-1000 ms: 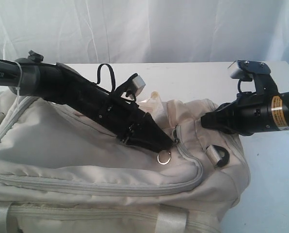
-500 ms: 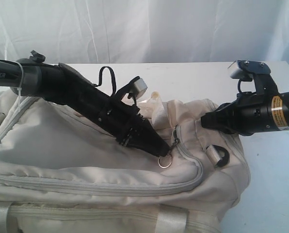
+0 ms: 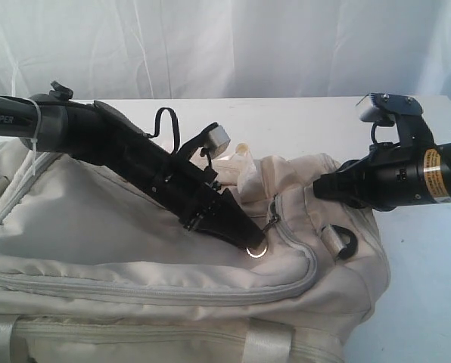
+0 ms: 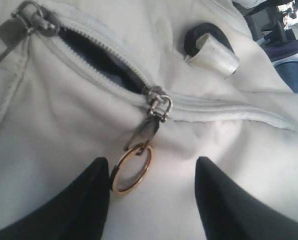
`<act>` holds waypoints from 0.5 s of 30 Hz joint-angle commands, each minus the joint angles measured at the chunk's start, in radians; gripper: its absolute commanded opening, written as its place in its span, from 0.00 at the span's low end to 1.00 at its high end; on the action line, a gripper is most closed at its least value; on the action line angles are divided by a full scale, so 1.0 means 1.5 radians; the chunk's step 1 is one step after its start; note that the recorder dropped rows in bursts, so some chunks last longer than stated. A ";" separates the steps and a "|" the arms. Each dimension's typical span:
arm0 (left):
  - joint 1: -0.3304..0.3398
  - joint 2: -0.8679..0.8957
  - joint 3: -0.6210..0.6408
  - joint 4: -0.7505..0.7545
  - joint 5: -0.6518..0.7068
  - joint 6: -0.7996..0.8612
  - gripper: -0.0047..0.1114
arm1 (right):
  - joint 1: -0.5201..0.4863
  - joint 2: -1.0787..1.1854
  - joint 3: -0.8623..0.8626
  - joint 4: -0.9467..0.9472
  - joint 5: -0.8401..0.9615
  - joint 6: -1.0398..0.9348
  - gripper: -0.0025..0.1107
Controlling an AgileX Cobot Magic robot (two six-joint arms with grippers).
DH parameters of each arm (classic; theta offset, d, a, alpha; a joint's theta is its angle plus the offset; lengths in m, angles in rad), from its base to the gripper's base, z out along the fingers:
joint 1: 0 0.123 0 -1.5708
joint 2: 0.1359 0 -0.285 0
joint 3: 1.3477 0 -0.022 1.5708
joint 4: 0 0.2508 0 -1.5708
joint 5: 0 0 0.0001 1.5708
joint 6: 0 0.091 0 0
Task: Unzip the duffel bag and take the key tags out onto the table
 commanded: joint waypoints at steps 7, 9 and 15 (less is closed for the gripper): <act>-0.018 0.032 0.016 -0.050 0.033 0.027 0.42 | -0.002 -0.001 0.000 0.009 0.006 -0.006 0.02; -0.018 0.032 0.016 -0.050 0.033 0.035 0.38 | -0.002 -0.001 0.000 0.009 0.006 -0.006 0.02; -0.018 0.032 0.016 0.000 0.036 0.019 0.38 | -0.002 -0.001 0.000 0.011 0.006 -0.006 0.02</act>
